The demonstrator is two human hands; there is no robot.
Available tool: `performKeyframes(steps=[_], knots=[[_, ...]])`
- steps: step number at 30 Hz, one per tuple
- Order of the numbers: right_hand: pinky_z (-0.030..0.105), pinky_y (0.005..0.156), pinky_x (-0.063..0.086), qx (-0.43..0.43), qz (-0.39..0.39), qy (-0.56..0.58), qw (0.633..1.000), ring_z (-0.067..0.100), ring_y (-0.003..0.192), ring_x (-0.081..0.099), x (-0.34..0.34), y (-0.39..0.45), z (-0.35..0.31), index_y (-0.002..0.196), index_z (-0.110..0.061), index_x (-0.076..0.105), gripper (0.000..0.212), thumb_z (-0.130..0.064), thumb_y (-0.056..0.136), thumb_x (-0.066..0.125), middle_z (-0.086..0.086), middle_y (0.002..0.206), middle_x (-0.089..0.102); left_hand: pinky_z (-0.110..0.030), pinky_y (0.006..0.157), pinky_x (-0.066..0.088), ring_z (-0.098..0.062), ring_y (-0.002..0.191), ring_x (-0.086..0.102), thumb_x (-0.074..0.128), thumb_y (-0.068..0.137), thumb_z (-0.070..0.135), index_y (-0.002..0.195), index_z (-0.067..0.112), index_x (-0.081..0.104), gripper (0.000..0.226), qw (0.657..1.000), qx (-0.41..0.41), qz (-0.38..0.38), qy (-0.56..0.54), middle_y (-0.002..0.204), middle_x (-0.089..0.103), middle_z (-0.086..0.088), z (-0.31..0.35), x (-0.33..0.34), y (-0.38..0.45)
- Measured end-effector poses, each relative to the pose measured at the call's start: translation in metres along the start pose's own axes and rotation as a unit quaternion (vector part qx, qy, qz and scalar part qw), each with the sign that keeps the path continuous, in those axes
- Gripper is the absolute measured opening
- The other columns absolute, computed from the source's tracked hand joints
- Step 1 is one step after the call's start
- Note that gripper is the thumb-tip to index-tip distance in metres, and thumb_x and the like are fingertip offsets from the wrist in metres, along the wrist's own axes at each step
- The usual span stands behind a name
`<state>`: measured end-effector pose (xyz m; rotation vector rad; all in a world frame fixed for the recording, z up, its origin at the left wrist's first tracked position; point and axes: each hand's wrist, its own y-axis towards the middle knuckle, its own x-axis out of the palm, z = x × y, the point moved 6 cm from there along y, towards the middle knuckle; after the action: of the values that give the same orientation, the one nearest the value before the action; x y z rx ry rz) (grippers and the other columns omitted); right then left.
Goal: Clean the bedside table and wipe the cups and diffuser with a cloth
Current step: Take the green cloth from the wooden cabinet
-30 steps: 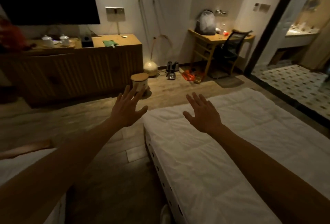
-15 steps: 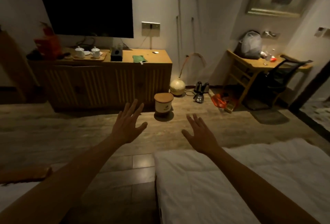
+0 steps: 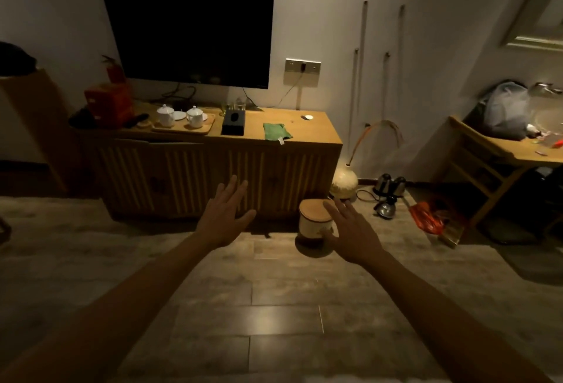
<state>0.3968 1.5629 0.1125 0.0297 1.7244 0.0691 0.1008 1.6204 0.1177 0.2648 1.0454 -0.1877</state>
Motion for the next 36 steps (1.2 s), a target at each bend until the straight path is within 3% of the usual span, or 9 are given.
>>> performKeyframes(steps=[5, 16, 23, 26, 29, 33, 36], knots=[[0.045, 0.120, 0.022, 0.003, 0.021, 0.019, 1.000, 0.025, 0.154, 0.009, -0.010, 0.121, -0.016, 0.157, -0.034, 0.015, 0.069, -0.057, 0.098, 0.042, -0.001, 0.167, 0.013, -0.058, 0.121, 0.011, -0.027, 0.153, -0.007, 0.044, 0.098, 0.055, 0.158, 0.033, 0.006, 0.074, 1.000, -0.021, 0.016, -0.003, 0.166, -0.008, 0.006, -0.057, -0.042, 0.124], [0.049, 0.119, 0.025, 0.003, -0.004, 0.015, 1.000, 0.023, 0.154, 0.011, 0.024, 0.345, 0.008, 0.156, -0.036, 0.019, 0.067, -0.058, 0.097, 0.043, -0.004, 0.163, 0.026, -0.059, 0.120, 0.018, -0.025, 0.153, -0.002, 0.050, 0.097, 0.051, 0.158, 0.030, 0.011, 0.075, 1.000, -0.009, -0.020, -0.009, 0.167, -0.001, 0.006, -0.118, -0.021, 0.338], [0.052, 0.113, 0.037, 0.033, -0.040, 0.115, 0.992, 0.018, 0.154, 0.010, 0.044, 0.527, 0.046, 0.155, -0.033, 0.024, 0.066, -0.050, 0.098, 0.051, -0.001, 0.145, 0.053, -0.056, 0.120, 0.024, -0.024, 0.153, 0.008, 0.058, 0.096, 0.040, 0.157, 0.024, 0.018, 0.075, 0.998, -0.033, -0.050, 0.006, 0.167, 0.011, 0.002, -0.152, -0.027, 0.522], [0.054, 0.112, 0.039, 0.047, -0.060, 0.127, 0.989, 0.020, 0.153, 0.017, 0.046, 0.598, 0.063, 0.154, -0.033, 0.026, 0.065, -0.048, 0.097, 0.053, 0.004, 0.151, 0.046, -0.053, 0.119, 0.026, -0.025, 0.152, 0.014, 0.055, 0.098, 0.039, 0.157, 0.022, 0.020, 0.071, 0.998, -0.052, -0.020, -0.021, 0.165, 0.017, -0.001, -0.163, -0.035, 0.589], [0.052, 0.109, 0.043, 0.048, -0.087, 0.115, 0.988, 0.023, 0.148, 0.028, 0.060, 0.644, 0.074, 0.154, -0.033, 0.025, 0.065, -0.050, 0.097, 0.051, 0.004, 0.156, 0.039, -0.053, 0.120, 0.024, -0.025, 0.153, 0.010, 0.057, 0.097, 0.038, 0.157, 0.023, 0.020, 0.071, 0.997, -0.056, -0.044, -0.022, 0.165, 0.018, 0.001, -0.176, -0.014, 0.626], [0.052, 0.108, 0.043, 0.038, -0.091, 0.098, 0.990, 0.025, 0.149, 0.029, 0.072, 0.722, 0.085, 0.155, -0.033, 0.024, 0.065, -0.051, 0.098, 0.049, 0.003, 0.159, 0.036, -0.054, 0.119, 0.023, -0.025, 0.154, 0.006, 0.057, 0.097, 0.038, 0.158, 0.024, 0.017, 0.074, 0.996, -0.066, -0.066, -0.003, 0.166, 0.014, 0.003, -0.201, 0.010, 0.695], [0.052, 0.115, 0.035, 0.015, -0.106, 0.092, 0.990, 0.026, 0.152, 0.020, 0.090, 0.781, 0.088, 0.155, -0.030, 0.023, 0.065, -0.048, 0.099, 0.048, -0.002, 0.160, 0.035, -0.057, 0.119, 0.024, -0.025, 0.154, 0.004, 0.057, 0.096, 0.038, 0.158, 0.024, 0.017, 0.075, 0.995, -0.060, -0.076, -0.007, 0.166, 0.012, 0.003, -0.222, 0.026, 0.758]])
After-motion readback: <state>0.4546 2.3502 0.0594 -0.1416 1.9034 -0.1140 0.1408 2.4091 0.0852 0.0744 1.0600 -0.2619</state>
